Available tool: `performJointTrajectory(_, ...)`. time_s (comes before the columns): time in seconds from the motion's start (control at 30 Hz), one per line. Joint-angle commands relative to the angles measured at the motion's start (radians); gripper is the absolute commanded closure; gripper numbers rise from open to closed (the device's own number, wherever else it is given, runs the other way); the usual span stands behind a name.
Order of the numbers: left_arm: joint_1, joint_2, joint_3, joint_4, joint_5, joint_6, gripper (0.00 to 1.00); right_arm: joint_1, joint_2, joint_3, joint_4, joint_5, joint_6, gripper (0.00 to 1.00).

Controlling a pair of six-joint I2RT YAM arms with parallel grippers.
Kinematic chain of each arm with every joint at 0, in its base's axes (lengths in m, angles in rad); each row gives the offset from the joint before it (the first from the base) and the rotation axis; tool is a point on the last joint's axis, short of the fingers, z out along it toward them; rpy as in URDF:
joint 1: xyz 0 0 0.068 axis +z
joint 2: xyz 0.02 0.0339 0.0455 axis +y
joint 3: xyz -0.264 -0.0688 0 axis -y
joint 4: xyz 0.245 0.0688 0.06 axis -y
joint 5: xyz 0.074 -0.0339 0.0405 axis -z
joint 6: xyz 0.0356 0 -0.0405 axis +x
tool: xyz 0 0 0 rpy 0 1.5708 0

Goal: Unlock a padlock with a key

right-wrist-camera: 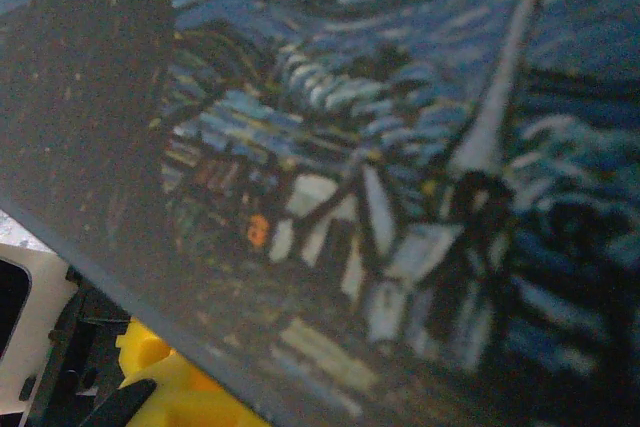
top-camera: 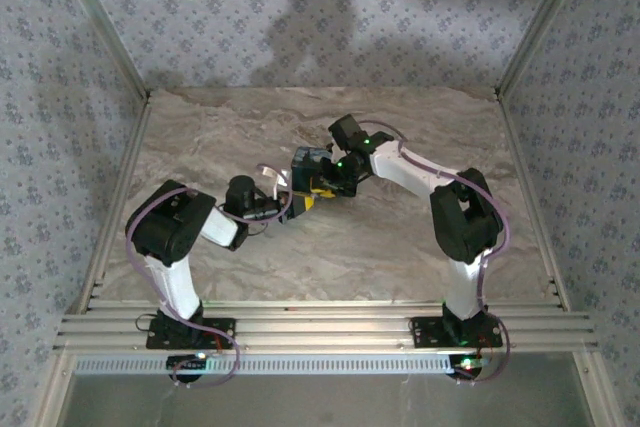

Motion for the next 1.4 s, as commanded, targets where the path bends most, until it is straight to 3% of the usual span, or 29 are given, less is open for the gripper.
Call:
performJointTrajectory(0.0,-0.025,-0.032,0.082,0.243,-0.005,-0.044,1.00,0.042,0.015,-0.050,0.015,-0.182,0.027,1.00)
performJointTrajectory(0.3,-0.035,-0.063,0.106,0.227,-0.028,-0.120,1.00,0.034,-0.012,-0.091,0.045,-0.152,0.043,1.00)
performJointTrajectory(0.43,-0.083,-0.074,0.100,0.128,-0.117,-0.047,1.00,0.024,-0.035,-0.111,0.087,-0.155,0.080,1.00)
performJointTrajectory(0.6,-0.119,-0.079,0.086,0.148,-0.242,-0.076,1.00,0.024,-0.048,-0.125,0.082,-0.102,0.091,1.00)
performJointTrajectory(0.93,-0.109,-0.059,0.125,0.244,-0.168,-0.221,1.00,0.038,-0.068,-0.152,0.111,-0.018,0.129,1.00)
performJointTrajectory(1.37,-0.116,-0.066,0.163,0.243,-0.155,-0.227,1.00,0.048,-0.054,-0.170,0.227,-0.104,0.219,1.00)
